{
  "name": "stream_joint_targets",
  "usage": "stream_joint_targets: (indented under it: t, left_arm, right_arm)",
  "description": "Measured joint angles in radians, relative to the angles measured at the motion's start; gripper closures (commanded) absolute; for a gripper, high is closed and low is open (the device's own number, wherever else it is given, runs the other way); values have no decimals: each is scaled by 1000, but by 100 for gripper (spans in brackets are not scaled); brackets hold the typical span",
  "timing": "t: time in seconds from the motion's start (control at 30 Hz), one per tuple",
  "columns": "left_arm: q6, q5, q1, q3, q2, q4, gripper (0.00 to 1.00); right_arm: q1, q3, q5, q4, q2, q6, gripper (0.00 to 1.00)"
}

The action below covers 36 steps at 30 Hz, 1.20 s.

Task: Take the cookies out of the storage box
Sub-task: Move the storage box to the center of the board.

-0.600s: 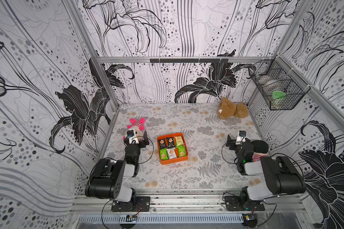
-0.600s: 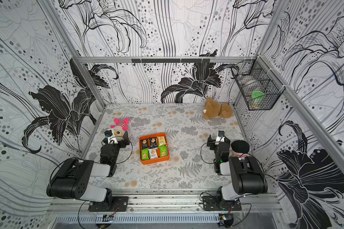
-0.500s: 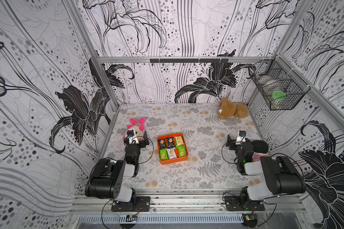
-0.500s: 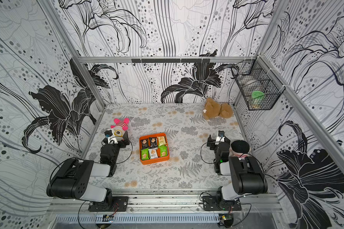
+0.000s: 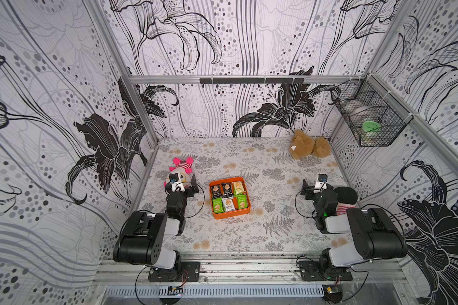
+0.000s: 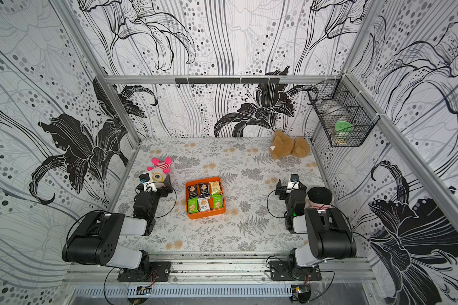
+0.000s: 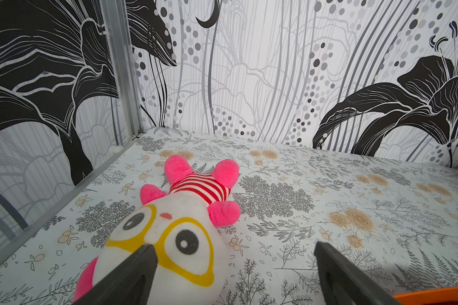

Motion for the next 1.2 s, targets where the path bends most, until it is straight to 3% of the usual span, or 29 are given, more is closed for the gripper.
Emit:
stream_joint_targets:
  t: [0.13, 0.27, 0.47, 0.6, 0.73, 0.87, 1.07, 1.2]
  left_arm:
    - [0, -6, 0, 2, -5, -11, 3]
    - [0, -30, -3, 52, -91, -161, 3]
    - [-78, -72, -20, 228, -312, -492, 3]
    - [-170, -96, -46, 410, -358, -762, 3]
    - [-259, -96, -78, 545, -349, -1037, 3]
    - [-357, -74, -120, 578, -347, -1257, 3]
    - [-525, -3, -203, 497, -374, -1423, 3]
    - [-613, 38, -227, 453, -376, -1487, 3]
  right_arm:
    - [0, 5, -1, -22, -9, -1, 5]
    - [0, 89, 38, -246, -133, 10, 5]
    - [-1, 480, 53, -755, -262, 142, 1]
    - [28, 669, 17, -1060, -280, 251, 2]
    - [154, 773, -1, -1340, -282, 343, 8]
    - [293, 850, -64, -1537, -278, 438, 14]
    - [521, 856, -71, -1653, -257, 571, 24]
    - [658, 863, -72, -1660, -160, 629, 33]
